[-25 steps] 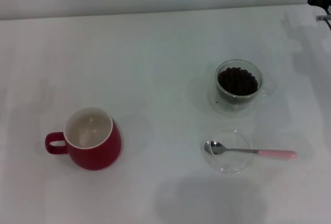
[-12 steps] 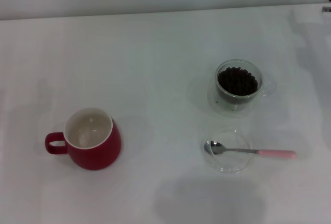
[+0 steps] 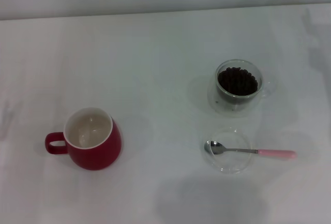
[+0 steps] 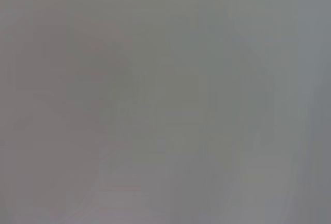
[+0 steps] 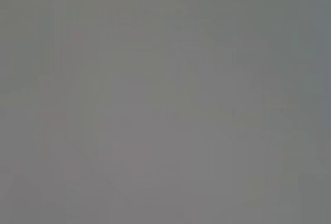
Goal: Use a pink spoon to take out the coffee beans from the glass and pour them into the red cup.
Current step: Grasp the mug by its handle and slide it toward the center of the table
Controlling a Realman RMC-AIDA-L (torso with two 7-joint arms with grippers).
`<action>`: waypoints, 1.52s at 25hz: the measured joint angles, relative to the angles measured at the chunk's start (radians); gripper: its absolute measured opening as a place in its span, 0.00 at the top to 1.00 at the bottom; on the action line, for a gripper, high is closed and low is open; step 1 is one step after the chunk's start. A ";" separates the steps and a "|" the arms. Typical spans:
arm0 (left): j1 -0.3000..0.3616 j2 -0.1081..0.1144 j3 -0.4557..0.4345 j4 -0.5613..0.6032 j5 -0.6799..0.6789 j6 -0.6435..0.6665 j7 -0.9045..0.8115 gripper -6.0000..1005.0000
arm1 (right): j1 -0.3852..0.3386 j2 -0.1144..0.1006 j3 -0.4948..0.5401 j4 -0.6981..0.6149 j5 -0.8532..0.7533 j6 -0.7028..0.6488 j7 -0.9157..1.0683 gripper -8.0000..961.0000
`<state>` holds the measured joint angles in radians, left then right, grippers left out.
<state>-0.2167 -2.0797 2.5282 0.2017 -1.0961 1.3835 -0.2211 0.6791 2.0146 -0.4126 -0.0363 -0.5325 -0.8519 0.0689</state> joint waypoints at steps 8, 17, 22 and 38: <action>0.101 0.003 0.000 -0.110 0.277 0.180 -0.016 0.13 | 0.005 -0.004 0.000 -0.025 0.002 -0.005 0.000 0.10; 0.160 -0.001 0.001 -0.134 0.447 0.193 -0.035 0.13 | 0.026 -0.002 -0.011 -0.027 0.002 -0.007 0.000 0.10; 0.141 0.000 0.001 -0.155 0.521 0.153 -0.036 0.13 | 0.020 -0.002 -0.012 -0.026 0.002 -0.008 0.000 0.10; 0.026 0.000 0.012 -0.166 0.591 -0.032 -0.092 0.13 | 0.012 0.003 -0.013 -0.009 0.000 -0.009 0.000 0.10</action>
<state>-0.1906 -2.0800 2.5404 0.0358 -0.5055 1.3518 -0.3129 0.6915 2.0181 -0.4253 -0.0453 -0.5324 -0.8607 0.0689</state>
